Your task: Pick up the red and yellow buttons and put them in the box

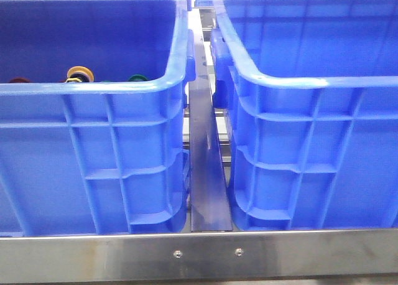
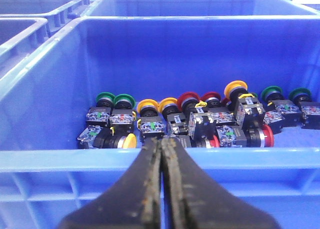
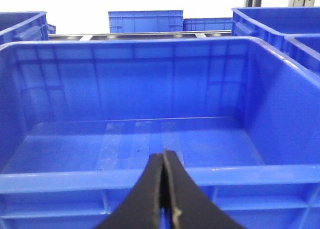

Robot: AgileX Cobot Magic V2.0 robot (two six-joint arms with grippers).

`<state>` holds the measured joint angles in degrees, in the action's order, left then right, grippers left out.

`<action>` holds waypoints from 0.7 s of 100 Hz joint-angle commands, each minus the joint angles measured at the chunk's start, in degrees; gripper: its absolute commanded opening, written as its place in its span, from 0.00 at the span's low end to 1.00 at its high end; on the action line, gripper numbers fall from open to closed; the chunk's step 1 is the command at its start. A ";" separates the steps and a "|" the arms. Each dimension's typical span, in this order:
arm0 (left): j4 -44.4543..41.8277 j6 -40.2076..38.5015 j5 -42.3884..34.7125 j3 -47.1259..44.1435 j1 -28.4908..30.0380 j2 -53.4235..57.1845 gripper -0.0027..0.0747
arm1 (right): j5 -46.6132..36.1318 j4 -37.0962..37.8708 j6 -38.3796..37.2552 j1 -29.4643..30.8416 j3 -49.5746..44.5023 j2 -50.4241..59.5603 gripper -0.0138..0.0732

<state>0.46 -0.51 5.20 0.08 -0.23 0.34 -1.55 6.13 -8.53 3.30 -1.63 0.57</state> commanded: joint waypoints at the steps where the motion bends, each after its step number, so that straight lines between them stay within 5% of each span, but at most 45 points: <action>1: 0.11 -0.36 -4.80 -1.08 -0.05 1.72 0.01 | -4.47 0.11 0.45 0.04 -0.24 1.16 0.08; 53: 0.11 -0.36 -7.16 2.57 -0.05 1.72 0.01 | -4.47 0.11 0.45 0.04 -0.24 1.16 0.08; 70: 1.54 -0.50 2.10 11.59 -0.05 1.30 0.01 | -4.47 0.11 0.45 0.04 -0.24 1.16 0.08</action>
<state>1.21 -0.51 6.84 5.70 -0.23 0.34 -1.55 6.13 -8.53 3.30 -1.63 0.57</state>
